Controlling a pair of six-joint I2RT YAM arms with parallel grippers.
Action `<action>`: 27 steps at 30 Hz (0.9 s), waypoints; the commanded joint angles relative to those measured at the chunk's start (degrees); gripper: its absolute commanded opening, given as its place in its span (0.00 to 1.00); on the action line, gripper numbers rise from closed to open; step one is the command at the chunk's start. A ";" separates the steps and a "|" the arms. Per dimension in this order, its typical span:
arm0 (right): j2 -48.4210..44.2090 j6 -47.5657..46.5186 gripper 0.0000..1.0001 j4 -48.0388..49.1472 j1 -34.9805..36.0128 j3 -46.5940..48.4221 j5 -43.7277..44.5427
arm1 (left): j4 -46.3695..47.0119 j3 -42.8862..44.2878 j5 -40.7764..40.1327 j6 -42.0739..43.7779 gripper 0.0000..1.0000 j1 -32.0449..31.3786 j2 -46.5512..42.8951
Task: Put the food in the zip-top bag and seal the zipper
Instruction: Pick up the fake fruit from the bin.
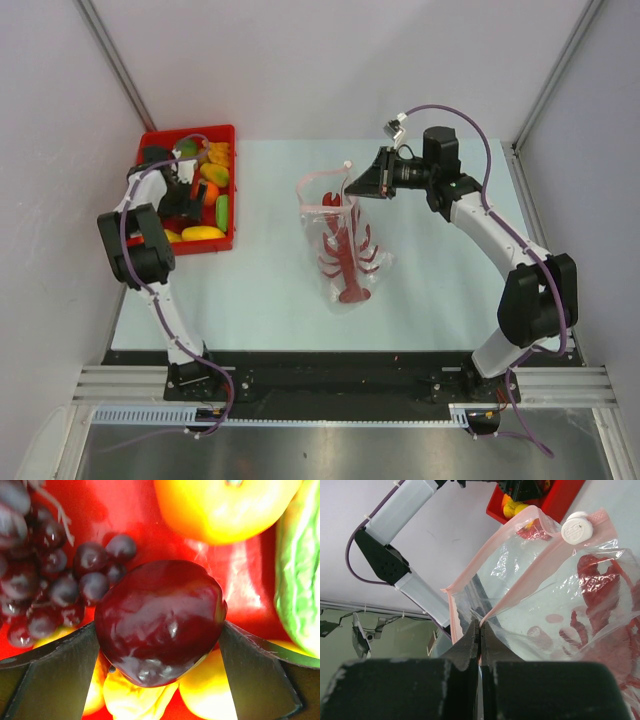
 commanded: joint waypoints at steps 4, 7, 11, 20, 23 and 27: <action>0.37 -1.07 0.00 0.73 0.22 1.70 -0.28 | 1.13 5.24 2.71 -1.92 0.88 -0.89 1.95; -0.07 -1.24 0.00 0.47 0.22 1.70 -0.29 | 1.13 5.07 3.86 -2.63 0.84 -0.81 -1.20; -0.16 -2.12 0.00 0.20 0.31 1.70 -0.20 | 1.13 4.54 4.12 -3.51 0.83 -0.72 -5.95; 0.19 -3.27 0.00 -0.15 1.01 1.87 -0.64 | -2.03 7.96 9.38 -5.00 0.83 -0.98 -14.13; 0.19 -3.70 0.00 -0.33 1.45 2.05 -0.64 | -5.02 9.90 16.04 -5.26 0.83 -2.64 -17.56; 0.10 -4.67 0.00 -0.85 2.24 2.40 -0.72 | -9.23 14.02 24.41 -7.02 0.83 -8.88 -23.97</action>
